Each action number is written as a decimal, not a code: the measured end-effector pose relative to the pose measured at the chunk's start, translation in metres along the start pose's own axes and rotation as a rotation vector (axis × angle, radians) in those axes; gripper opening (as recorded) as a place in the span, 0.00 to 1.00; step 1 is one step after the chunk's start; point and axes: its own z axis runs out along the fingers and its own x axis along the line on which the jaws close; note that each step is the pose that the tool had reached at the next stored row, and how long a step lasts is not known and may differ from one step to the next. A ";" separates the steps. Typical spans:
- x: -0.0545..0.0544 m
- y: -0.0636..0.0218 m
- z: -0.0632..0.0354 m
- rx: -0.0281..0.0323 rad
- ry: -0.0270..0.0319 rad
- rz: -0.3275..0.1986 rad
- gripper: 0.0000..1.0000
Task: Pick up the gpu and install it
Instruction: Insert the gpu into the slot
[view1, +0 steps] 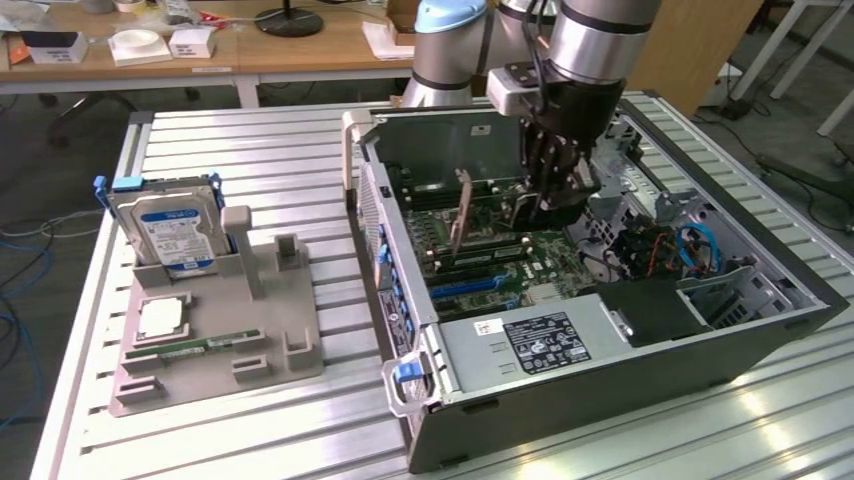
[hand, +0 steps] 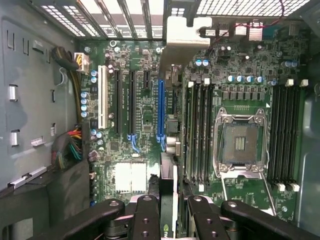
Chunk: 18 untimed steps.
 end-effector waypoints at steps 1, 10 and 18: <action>0.000 0.0001 0.0002 -0.0001 0.0002 0.000 0.26; 0.000 0.0082 0.0040 -0.0006 -0.0001 0.000 0.26; 0.000 0.0125 0.0075 -0.0005 0.0011 0.000 0.26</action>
